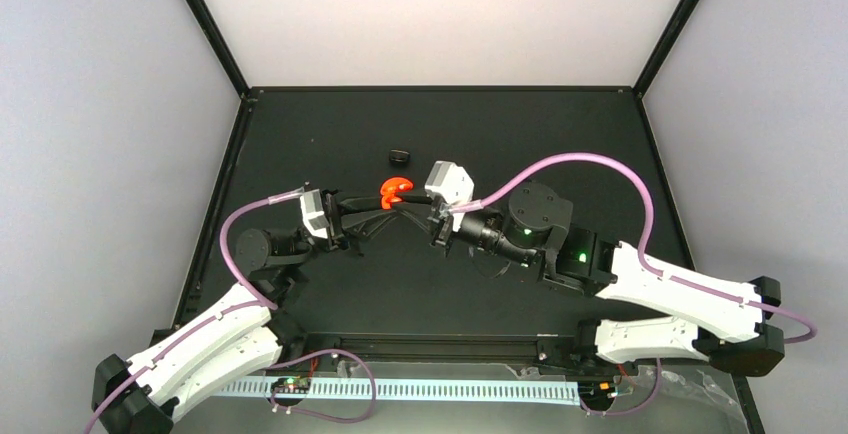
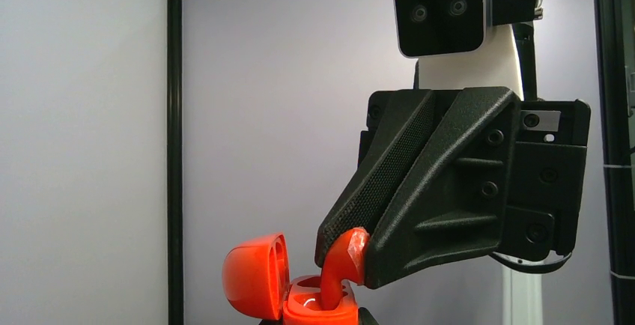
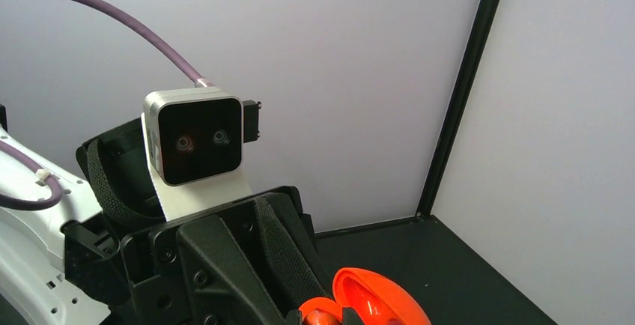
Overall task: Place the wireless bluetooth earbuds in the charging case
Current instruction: Place the earbud in the charging case, then pick up the earbud from the center of the board.
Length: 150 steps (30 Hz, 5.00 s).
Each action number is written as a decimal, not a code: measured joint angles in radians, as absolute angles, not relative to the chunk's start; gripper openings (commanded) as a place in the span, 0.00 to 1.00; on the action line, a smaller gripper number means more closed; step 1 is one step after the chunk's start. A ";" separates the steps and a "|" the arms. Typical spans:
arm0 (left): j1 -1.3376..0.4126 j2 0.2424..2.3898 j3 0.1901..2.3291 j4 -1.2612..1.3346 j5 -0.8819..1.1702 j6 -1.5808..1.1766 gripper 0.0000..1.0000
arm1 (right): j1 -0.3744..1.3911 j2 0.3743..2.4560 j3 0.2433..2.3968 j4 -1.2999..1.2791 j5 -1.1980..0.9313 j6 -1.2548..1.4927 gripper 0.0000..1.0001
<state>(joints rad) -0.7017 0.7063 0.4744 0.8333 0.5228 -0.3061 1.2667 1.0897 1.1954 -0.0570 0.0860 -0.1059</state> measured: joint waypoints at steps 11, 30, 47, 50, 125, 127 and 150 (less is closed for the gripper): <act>-0.708 0.704 0.470 0.839 0.527 -0.318 0.02 | 1.267 1.146 1.261 -0.127 0.088 -0.074 0.31; -0.709 0.698 0.435 0.865 0.497 -0.371 0.02 | 1.267 1.058 1.328 -0.188 0.129 0.006 0.82; -0.709 0.673 0.433 0.866 0.498 -0.371 0.02 | 1.250 1.050 1.252 -0.256 0.205 0.028 0.84; -0.709 0.671 0.433 0.865 0.498 -0.371 0.02 | 1.250 1.054 1.252 -0.256 0.208 0.029 0.85; -0.722 0.372 0.403 0.601 0.481 -0.256 0.01 | 0.781 1.290 1.114 -0.089 0.041 0.374 0.80; -0.722 0.341 0.403 0.565 0.477 -0.236 0.02 | 0.765 1.412 1.110 -0.088 0.026 0.404 0.79; -0.722 0.168 0.375 0.385 0.445 -0.118 0.02 | 0.727 2.177 1.629 -0.334 0.044 0.575 0.53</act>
<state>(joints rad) -0.7216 0.1677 0.3752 0.3855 0.4450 -0.1181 0.7269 2.1773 1.6295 -0.3336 0.0437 0.5751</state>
